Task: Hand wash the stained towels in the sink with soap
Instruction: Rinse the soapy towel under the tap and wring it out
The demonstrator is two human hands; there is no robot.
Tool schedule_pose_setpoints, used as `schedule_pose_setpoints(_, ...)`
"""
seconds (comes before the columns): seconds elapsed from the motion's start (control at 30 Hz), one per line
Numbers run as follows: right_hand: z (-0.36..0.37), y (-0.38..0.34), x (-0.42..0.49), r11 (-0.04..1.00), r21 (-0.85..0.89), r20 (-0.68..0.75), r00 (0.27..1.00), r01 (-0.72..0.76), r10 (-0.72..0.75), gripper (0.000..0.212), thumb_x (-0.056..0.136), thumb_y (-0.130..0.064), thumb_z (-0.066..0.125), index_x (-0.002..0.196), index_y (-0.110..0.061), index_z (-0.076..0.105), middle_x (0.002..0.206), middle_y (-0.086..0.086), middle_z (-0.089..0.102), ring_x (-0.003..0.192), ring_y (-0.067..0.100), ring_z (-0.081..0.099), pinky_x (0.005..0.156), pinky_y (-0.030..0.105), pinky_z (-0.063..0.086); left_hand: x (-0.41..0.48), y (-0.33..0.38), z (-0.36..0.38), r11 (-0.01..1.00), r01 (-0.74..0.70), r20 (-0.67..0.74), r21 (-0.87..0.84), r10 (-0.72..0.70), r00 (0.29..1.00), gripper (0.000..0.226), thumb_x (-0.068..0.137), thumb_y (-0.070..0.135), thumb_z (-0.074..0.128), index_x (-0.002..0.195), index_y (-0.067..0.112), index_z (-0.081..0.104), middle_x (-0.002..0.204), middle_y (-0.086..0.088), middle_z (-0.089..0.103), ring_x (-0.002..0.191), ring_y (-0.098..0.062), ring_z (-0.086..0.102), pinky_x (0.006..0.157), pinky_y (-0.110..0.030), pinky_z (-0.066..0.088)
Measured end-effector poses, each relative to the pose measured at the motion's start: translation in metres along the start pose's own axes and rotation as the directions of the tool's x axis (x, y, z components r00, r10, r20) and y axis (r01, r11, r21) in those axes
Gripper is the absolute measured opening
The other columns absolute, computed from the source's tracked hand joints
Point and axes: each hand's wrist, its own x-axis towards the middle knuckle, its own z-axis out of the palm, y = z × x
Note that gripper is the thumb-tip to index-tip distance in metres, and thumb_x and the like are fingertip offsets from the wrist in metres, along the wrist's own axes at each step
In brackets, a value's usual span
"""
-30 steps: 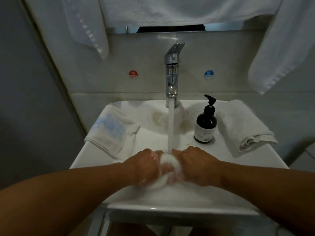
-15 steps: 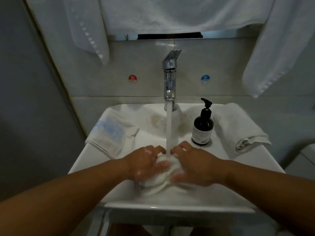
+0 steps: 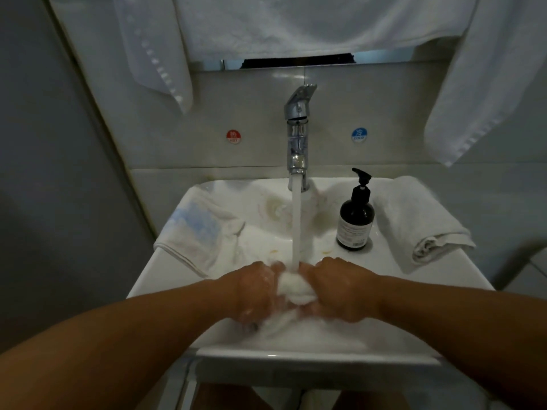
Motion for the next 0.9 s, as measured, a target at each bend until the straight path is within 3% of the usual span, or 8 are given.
schedule_pose_setpoints(0.13, -0.013, 0.008, -0.001, 0.932, 0.357, 0.133, 0.991, -0.061, 0.013, 0.06, 0.078, -0.06, 0.078, 0.127, -0.034, 0.056, 0.115, -0.011, 0.064, 0.098, 0.012, 0.061, 0.087, 0.028, 0.051, -0.004, 0.005, -0.012, 1.0, 0.026, 0.105, 0.002, -0.026, 0.994, 0.068, 0.092, 0.07, 0.049, 0.141, 0.022, 0.051, 0.134, 0.001, 0.061, 0.116, -0.018, 0.058, 0.102, -0.032, 0.045)
schedule_pose_setpoints(0.23, -0.022, 0.008, -0.003, 0.795, 0.534, 0.31, 0.941, -0.288, 0.133, 0.058, 0.08, -0.055, 0.078, 0.126, -0.03, 0.053, 0.117, -0.001, 0.061, 0.095, 0.018, 0.065, 0.068, 0.03, 0.059, -0.012, 0.005, -0.025, 0.977, 0.033, 0.144, -0.21, -0.002, 0.99, 0.07, 0.091, 0.07, 0.051, 0.148, 0.031, 0.041, 0.142, 0.009, 0.053, 0.122, -0.014, 0.053, 0.107, -0.032, 0.042)
schedule_pose_setpoints(0.37, -0.037, 0.007, 0.0, 0.929, 0.273, 0.187, 0.961, -0.25, 0.204, 0.061, 0.093, -0.062, 0.057, 0.138, -0.021, 0.053, 0.125, 0.003, 0.062, 0.103, 0.023, 0.068, 0.081, 0.039, 0.063, -0.019, 0.002, -0.025, 1.0, -0.022, 0.104, -0.022, 0.024, 0.994, 0.095, 0.087, 0.065, 0.064, 0.16, 0.032, 0.013, 0.154, 0.007, 0.035, 0.135, -0.016, 0.041, 0.111, -0.03, 0.033)
schedule_pose_setpoints(0.47, -0.039, 0.002, -0.004, 0.975, 0.163, 0.234, 0.966, -0.153, 0.112, 0.085, 0.092, -0.059, 0.061, 0.159, -0.025, 0.022, 0.156, 0.001, 0.043, 0.127, 0.017, 0.051, 0.103, 0.029, 0.044, -0.013, -0.003, -0.014, 0.989, -0.147, 0.002, -0.033, 0.147, 0.989, 0.065, 0.098, 0.065, 0.042, 0.153, 0.031, 0.035, 0.149, 0.005, 0.044, 0.134, -0.015, 0.046, 0.112, -0.032, 0.039)
schedule_pose_setpoints(0.53, -0.029, -0.003, -0.01, 0.992, 0.065, 0.233, 0.968, -0.108, 0.09, 0.098, 0.083, -0.071, 0.064, 0.158, -0.027, 0.019, 0.148, 0.003, 0.046, 0.116, 0.015, 0.051, 0.099, 0.028, 0.043, -0.009, 0.0, -0.01, 0.979, -0.2, -0.033, 0.043, 0.201, 0.979, 0.039, 0.105, 0.044, 0.041, 0.137, 0.025, 0.053, 0.137, 0.009, 0.048, 0.123, -0.01, 0.05, 0.104, -0.025, 0.043)
schedule_pose_setpoints(0.63, -0.007, -0.001, -0.008, 0.993, -0.083, 0.078, 0.993, -0.08, 0.086, 0.095, 0.085, -0.073, 0.06, 0.156, -0.037, 0.008, 0.128, 0.007, 0.05, 0.1, 0.02, 0.058, 0.086, 0.034, 0.051, -0.002, 0.011, -0.006, 0.961, -0.115, -0.095, 0.251, 0.142, 0.985, 0.028, 0.107, 0.024, 0.041, 0.133, 0.017, 0.051, 0.141, -0.007, 0.046, 0.126, -0.025, 0.05, 0.103, -0.032, 0.043)
schedule_pose_setpoints(0.8, -0.01, -0.001, 0.002, 0.984, -0.105, -0.044, 0.989, -0.144, 0.14, 0.066, 0.093, -0.067, 0.052, 0.143, -0.029, 0.033, 0.109, 0.006, 0.062, 0.089, 0.022, 0.062, 0.08, 0.04, 0.056, 0.007, 0.018, -0.005, 0.976, 0.007, -0.14, 0.22, 0.024, 0.99, 0.031, 0.107, 0.021, 0.04, 0.135, 0.007, 0.042, 0.125, -0.01, 0.054, 0.105, -0.031, 0.063, 0.087, -0.037, 0.051)
schedule_pose_setpoints(0.9, -0.015, 0.001, -0.002, 0.994, 0.029, -0.077, 0.991, -0.104, 0.106, 0.047, 0.085, -0.074, 0.056, 0.102, -0.031, 0.053, 0.096, -0.004, 0.065, 0.082, 0.017, 0.062, 0.075, 0.034, 0.054, 0.008, 0.013, -0.012, 0.978, 0.026, -0.177, 0.207, 0.011, 0.984, 0.037, 0.107, 0.024, 0.039, 0.142, 0.012, 0.042, 0.13, -0.012, 0.05, 0.11, -0.034, 0.06, 0.088, -0.039, 0.049)
